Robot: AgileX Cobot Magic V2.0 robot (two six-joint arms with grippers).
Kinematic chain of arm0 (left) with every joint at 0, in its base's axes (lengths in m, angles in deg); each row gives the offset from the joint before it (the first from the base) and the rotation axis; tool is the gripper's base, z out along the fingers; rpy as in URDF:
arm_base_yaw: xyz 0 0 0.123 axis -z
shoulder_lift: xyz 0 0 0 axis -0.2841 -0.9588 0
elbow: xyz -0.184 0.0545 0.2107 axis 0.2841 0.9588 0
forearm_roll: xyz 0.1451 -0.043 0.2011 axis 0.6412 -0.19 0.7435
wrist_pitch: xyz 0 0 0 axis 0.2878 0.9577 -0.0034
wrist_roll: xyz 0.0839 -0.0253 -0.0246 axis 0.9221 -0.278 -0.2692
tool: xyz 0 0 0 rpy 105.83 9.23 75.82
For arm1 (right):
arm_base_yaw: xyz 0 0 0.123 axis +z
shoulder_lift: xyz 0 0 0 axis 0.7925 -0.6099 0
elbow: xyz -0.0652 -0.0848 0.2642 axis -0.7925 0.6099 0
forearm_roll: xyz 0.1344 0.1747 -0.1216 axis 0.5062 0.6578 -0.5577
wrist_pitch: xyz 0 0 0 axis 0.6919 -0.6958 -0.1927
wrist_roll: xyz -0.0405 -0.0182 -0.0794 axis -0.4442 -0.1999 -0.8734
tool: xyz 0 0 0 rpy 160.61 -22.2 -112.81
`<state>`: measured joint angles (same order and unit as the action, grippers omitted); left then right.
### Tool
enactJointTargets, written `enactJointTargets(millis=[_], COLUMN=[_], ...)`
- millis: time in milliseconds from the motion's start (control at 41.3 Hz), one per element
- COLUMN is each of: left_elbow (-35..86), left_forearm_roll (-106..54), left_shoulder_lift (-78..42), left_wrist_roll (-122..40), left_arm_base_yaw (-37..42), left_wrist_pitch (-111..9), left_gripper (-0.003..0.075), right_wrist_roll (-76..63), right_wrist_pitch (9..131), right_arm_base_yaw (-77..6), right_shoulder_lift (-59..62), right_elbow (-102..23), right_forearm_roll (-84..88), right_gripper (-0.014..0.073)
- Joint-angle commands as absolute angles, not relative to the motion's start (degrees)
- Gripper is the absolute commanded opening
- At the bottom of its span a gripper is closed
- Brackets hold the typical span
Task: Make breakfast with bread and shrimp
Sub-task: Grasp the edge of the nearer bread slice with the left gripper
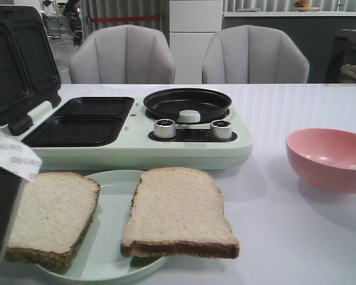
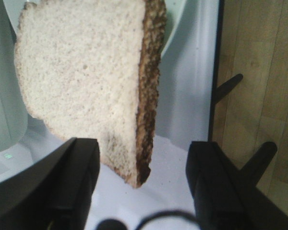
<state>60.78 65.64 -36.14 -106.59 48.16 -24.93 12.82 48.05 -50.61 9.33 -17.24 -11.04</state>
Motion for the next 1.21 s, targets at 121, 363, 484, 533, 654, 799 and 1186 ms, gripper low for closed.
enactJointTargets(millis=[121,363,484,533,654,799,1186], left_elbow=[59.5,59.1,59.1,59.1,59.1,59.1,59.1], left_forearm_roll=[74.8,78.5,78.9,78.9,79.3,79.4,79.9], left_shoulder_lift=[-38.7,-40.7,-40.7,-40.7,-40.7,-41.9,-43.5], left_wrist_roll=[-116.3,-120.9,-121.1,-121.1,-121.1,-121.1,-121.1], left_arm_base_yaw=[48.3,43.9,42.2,42.1,42.1,42.1,42.1], left_wrist_pitch=[-22.7,-22.3,-22.9,-23.0,-23.5,-24.8,-24.0], left_gripper=[0.0447,0.0447,0.0447,0.0447,0.0447,0.0447,0.0232], right_wrist_roll=[12.8,12.8,12.8,12.8,12.8,12.8,12.8], right_wrist_pitch=[51.9,51.9,51.9,51.9,51.9,51.9,51.9], right_arm_base_yaw=[-50.6,-50.6,-50.6,-50.6,-50.6,-50.6,-50.6], right_shoulder_lift=[9.5,9.5,9.5,9.5,9.5,9.5,9.5], right_elbow=[-18.8,-18.8,-18.8,-18.8,-18.8,-18.8,-18.8], right_forearm_roll=[-11.3,-11.3,-11.3,-11.3,-11.3,-11.3,-11.3], right_gripper=[0.0615,0.0615,0.0615,0.0615,0.0615,0.0615,0.0615])
